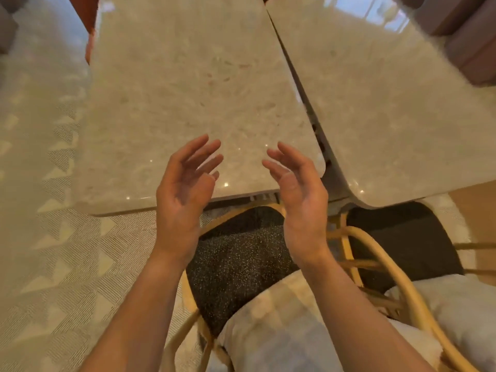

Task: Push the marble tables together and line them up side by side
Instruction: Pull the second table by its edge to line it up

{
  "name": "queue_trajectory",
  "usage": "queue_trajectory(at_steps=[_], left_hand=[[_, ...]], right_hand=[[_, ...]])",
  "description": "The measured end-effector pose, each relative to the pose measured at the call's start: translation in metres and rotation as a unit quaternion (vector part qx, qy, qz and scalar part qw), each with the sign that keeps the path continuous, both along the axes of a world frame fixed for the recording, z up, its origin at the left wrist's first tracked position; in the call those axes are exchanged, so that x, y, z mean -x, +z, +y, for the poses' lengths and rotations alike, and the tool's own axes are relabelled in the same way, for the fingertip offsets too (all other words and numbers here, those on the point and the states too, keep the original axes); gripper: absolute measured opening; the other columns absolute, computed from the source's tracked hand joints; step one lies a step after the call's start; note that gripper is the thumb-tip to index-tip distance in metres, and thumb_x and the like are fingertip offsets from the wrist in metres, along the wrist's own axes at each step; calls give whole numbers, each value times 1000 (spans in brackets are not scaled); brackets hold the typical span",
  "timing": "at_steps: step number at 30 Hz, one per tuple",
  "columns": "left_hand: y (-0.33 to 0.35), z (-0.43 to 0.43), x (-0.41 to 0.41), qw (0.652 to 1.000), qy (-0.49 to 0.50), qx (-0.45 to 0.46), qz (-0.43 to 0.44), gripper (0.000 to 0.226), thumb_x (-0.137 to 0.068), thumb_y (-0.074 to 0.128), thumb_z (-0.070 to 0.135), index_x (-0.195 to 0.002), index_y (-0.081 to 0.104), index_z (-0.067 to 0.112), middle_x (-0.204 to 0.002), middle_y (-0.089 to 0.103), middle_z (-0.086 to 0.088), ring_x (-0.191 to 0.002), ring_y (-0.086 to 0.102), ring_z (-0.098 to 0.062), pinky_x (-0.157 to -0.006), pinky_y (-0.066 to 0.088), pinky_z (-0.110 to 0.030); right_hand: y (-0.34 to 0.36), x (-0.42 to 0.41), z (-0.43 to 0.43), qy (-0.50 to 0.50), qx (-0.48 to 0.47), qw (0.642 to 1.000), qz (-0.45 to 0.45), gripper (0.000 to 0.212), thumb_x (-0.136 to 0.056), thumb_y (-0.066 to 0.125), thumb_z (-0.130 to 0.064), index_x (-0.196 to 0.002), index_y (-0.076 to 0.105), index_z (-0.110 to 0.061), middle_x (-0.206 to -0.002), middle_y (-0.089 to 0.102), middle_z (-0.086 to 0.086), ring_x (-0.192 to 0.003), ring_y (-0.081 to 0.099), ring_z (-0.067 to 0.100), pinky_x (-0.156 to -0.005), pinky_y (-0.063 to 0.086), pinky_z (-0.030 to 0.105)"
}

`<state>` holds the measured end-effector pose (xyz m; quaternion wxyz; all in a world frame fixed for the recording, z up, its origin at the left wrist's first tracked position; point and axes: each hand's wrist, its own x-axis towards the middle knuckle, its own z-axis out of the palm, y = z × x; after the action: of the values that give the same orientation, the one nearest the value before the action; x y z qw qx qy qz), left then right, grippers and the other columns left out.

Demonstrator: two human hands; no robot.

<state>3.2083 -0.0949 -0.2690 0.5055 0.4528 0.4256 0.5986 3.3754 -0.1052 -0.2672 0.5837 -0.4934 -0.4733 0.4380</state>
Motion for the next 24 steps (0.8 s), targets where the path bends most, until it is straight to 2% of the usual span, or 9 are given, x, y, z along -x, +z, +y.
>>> queue_trajectory(at_steps=[4,7,8,11,13,16,19,22,24], left_hand=[[-50,2,-26,993,71,91,-4,62,-75,81,75,-126,71,41,-135,75,1,-133,69,-25,-112,54,-44],[-93,0,-35,970,126,206,-27,42,-82,82,65,-102,83,28,-118,81,1,-121,75,-17,-114,55,-46],[-107,-1,-37,958,134,252,-31,45,-81,80,64,-96,84,23,-115,82,-1,-117,77,-15,-114,55,-47],[-132,6,-38,913,162,365,-83,63,-70,75,64,-111,74,17,-127,77,-10,-118,74,-22,-114,52,-45],[-140,21,-29,894,211,359,-167,56,-79,74,59,-120,66,21,-131,73,-11,-120,73,-25,-112,55,-48],[-141,56,-11,855,297,290,-311,46,-95,72,52,-127,67,19,-122,81,-10,-111,81,-28,-101,63,-51],[-139,79,-11,817,345,288,-361,47,-98,76,42,-134,68,12,-121,82,-12,-113,80,-29,-103,62,-51],[-139,84,-22,806,366,290,-364,46,-99,76,39,-134,69,10,-124,80,-11,-116,78,-28,-106,60,-49],[-136,83,-28,801,379,288,-362,43,-99,76,39,-132,69,11,-119,81,-9,-109,80,-26,-104,61,-48]], right_hand=[[-57,-17,17,15,61,998,25,82,-85,65,-77,-139,62,-15,-130,75,0,-123,73,18,-102,56,25],[-106,-24,25,42,166,984,43,64,-86,68,-74,-122,71,-20,-111,82,-8,-112,78,15,-107,59,35],[-120,-25,25,55,212,975,35,65,-86,66,-76,-119,72,-20,-107,83,-7,-110,79,14,-109,58,39],[-142,-23,34,70,348,929,102,73,-69,67,-73,-117,68,-18,-120,78,6,-115,77,20,-113,55,43],[-142,-22,53,37,388,894,222,70,-72,71,-60,-125,61,-15,-135,71,13,-126,71,26,-118,49,46],[-137,-19,87,-83,372,838,390,47,-88,79,-37,-124,59,-16,-134,72,11,-124,70,27,-116,52,50],[-135,-20,97,-122,391,807,425,48,-95,79,-23,-136,58,-12,-132,73,11,-123,72,29,-111,56,53],[-136,-29,98,-113,404,799,432,57,-95,80,-22,-143,53,-11,-134,71,12,-124,71,29,-112,55,53],[-137,-35,99,-107,409,797,430,60,-94,81,-22,-145,51,-11,-135,71,13,-125,70,30,-113,54,54]])
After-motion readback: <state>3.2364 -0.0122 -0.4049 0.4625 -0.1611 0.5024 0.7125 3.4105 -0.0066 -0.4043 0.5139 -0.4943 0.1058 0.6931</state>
